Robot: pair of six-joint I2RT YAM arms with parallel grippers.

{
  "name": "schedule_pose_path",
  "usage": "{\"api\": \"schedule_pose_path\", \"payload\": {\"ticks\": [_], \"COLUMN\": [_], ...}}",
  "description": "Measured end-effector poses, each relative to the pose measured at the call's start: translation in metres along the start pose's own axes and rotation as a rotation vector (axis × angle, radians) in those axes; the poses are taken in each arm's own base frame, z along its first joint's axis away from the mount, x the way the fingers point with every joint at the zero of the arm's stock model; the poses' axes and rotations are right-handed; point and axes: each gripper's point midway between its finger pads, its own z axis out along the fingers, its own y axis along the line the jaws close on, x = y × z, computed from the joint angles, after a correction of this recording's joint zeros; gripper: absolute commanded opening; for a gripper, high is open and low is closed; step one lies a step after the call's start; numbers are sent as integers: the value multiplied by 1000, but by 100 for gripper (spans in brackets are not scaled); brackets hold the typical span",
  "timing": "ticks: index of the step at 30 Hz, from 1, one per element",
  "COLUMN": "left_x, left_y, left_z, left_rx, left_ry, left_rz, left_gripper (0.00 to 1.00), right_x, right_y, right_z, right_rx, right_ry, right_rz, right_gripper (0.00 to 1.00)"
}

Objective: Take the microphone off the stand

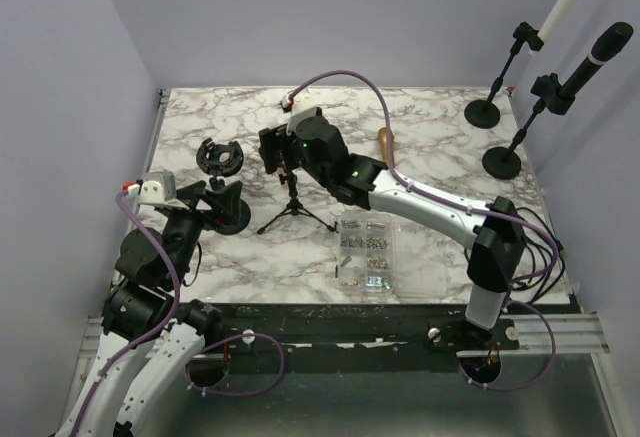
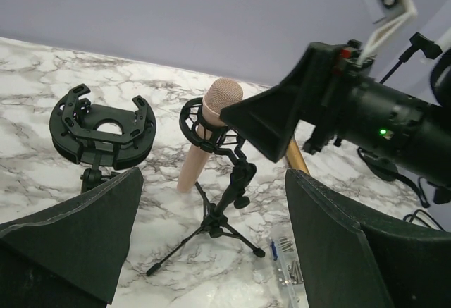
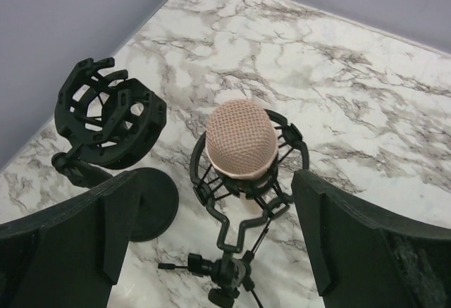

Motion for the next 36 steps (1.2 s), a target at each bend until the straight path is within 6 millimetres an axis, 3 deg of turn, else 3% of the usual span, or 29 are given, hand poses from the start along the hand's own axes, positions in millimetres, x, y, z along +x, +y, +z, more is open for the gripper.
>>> {"api": "schedule_pose_path", "payload": {"ticks": [6, 11, 17, 22, 29, 36], "left_x": [-2, -2, -2, -2, -2, -3], "left_y": [0, 1, 1, 1, 2, 2], "left_z": [-1, -1, -1, -1, -1, -1], "left_rx": [2, -2, -3, -3, -6, -9], "left_ry": [-7, -8, -9, -9, -10, -12], "left_rz": [-2, -1, -2, -1, -1, -1], "left_gripper": [84, 84, 84, 84, 84, 84], "right_x": [24, 44, 54, 47, 37, -6], "right_y": [3, -5, -9, -9, -9, -2], "right_z": [35, 45, 54, 56, 55, 53], "right_rx": [40, 83, 107, 113, 114, 103], "right_ry": [62, 102, 114, 97, 84, 10], "right_rz": [-65, -111, -146, -157, -168, -153], "right_gripper": [93, 85, 66, 47, 31, 23]}}
